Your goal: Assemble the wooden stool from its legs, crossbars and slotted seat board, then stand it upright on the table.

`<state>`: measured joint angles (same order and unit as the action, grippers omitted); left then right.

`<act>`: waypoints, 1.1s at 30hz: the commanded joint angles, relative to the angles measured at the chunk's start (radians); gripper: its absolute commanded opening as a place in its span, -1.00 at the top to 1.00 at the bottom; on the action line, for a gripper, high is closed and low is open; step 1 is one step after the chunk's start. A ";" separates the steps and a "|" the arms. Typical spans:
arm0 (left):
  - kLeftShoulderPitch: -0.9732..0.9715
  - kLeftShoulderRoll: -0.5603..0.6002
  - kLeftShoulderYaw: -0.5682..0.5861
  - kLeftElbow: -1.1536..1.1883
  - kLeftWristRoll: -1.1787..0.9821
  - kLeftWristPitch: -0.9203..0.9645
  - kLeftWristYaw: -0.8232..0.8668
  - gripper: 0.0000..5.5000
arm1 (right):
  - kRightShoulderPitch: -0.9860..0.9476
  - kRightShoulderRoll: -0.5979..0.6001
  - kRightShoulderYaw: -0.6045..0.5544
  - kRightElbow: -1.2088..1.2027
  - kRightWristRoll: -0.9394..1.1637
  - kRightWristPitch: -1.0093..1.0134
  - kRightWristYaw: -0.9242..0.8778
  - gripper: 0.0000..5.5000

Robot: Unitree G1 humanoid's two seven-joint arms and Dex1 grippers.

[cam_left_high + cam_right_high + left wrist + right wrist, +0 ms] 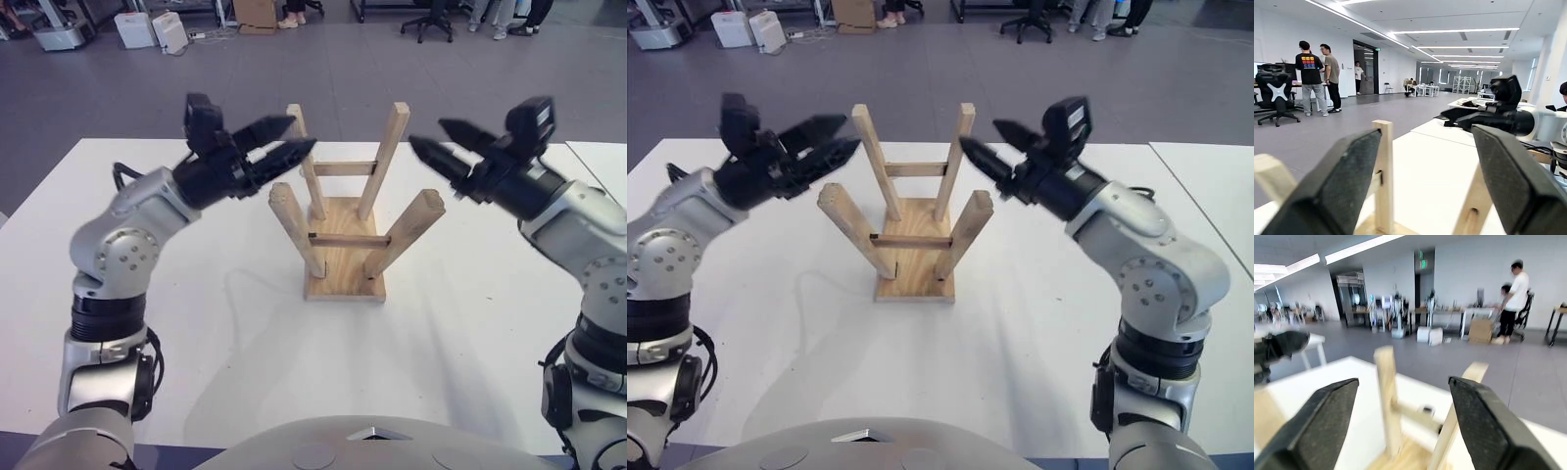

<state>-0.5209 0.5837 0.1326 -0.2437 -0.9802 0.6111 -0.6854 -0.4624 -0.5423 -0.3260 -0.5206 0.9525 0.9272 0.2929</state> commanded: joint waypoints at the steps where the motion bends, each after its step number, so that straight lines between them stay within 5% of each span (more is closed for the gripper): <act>1: 0.011 0.052 0.096 0.098 0.049 -0.018 -0.007 -0.24 | 0.008 -0.086 0.084 0.195 -0.224 -0.158 0.067 -0.24; 3: 0.110 0.058 0.129 0.102 0.084 -0.037 -0.011 -0.24 | 0.065 -0.106 0.240 0.347 -0.408 -0.315 0.164 -0.24; 7: 0.413 0.074 0.174 0.072 0.195 -0.069 -0.014 -0.24 | 0.101 0.049 0.419 0.586 -0.476 -0.520 0.411 -0.24; 14: 0.840 0.159 0.096 0.049 0.477 -0.167 -0.097 -0.24 | 0.326 -0.001 0.639 0.302 -0.551 -0.545 0.632 -0.24; 19: 0.898 0.185 0.043 -0.040 0.557 -0.168 -0.110 -0.24 | 0.574 -0.174 0.460 0.122 -0.517 -0.482 0.630 -0.24; 22: 0.867 0.190 -0.048 -0.047 0.647 -0.189 -0.100 -0.24 | 0.477 -0.130 0.384 0.366 -0.575 -0.520 0.536 -0.24; 29: 0.664 0.137 -0.205 0.130 0.826 -0.238 -0.037 -0.24 | -0.055 0.173 0.593 1.250 -0.902 -0.830 0.433 -0.24; 33: 0.568 0.063 -0.271 0.265 0.879 -0.270 0.007 -0.24 | -0.004 0.158 0.647 1.269 -0.931 -0.952 0.595 -0.24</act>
<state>0.0796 0.7070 -0.0755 -0.0744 -0.1611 0.3307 -0.7222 -0.5671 -0.3713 0.2778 0.7878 0.0317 -0.0148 0.7635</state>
